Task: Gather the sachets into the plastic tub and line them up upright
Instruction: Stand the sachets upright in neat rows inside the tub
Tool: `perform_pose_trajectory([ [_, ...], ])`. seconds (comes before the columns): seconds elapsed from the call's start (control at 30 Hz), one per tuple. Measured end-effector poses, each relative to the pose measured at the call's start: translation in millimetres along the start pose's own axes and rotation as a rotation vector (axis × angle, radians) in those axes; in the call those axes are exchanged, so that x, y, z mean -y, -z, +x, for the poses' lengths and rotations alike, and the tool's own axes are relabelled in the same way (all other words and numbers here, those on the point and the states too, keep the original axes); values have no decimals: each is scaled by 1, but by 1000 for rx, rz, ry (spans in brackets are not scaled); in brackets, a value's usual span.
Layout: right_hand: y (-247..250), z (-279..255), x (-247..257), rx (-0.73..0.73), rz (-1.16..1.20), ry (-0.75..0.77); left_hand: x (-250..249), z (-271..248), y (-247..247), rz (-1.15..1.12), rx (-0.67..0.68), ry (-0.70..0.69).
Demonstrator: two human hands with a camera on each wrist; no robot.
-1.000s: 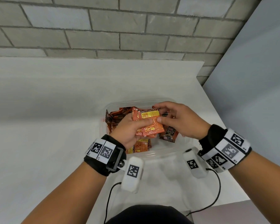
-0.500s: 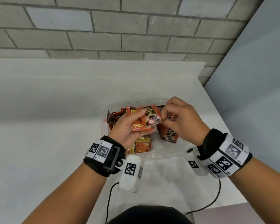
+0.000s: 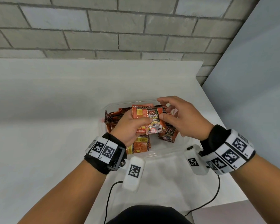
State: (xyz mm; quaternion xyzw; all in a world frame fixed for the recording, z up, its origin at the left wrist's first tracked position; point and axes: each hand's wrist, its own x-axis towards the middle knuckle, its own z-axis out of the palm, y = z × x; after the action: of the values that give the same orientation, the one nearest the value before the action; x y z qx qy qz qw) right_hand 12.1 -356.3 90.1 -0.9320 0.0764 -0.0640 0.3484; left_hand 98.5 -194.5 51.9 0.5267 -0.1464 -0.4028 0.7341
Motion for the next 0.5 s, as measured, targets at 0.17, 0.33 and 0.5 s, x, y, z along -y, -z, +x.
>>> perform_pose_trajectory([
  [0.17, 12, -1, 3, 91, -23, -57, -1, 5, -4, 50, 4, -8],
  [0.33, 14, -8, -19, 230, -221, -209, 1, 10, 7, -7, -138, 26],
  [0.5, -6, -7, -32, 425, -652, -215, 3, 9, 10, -3, -117, 43],
])
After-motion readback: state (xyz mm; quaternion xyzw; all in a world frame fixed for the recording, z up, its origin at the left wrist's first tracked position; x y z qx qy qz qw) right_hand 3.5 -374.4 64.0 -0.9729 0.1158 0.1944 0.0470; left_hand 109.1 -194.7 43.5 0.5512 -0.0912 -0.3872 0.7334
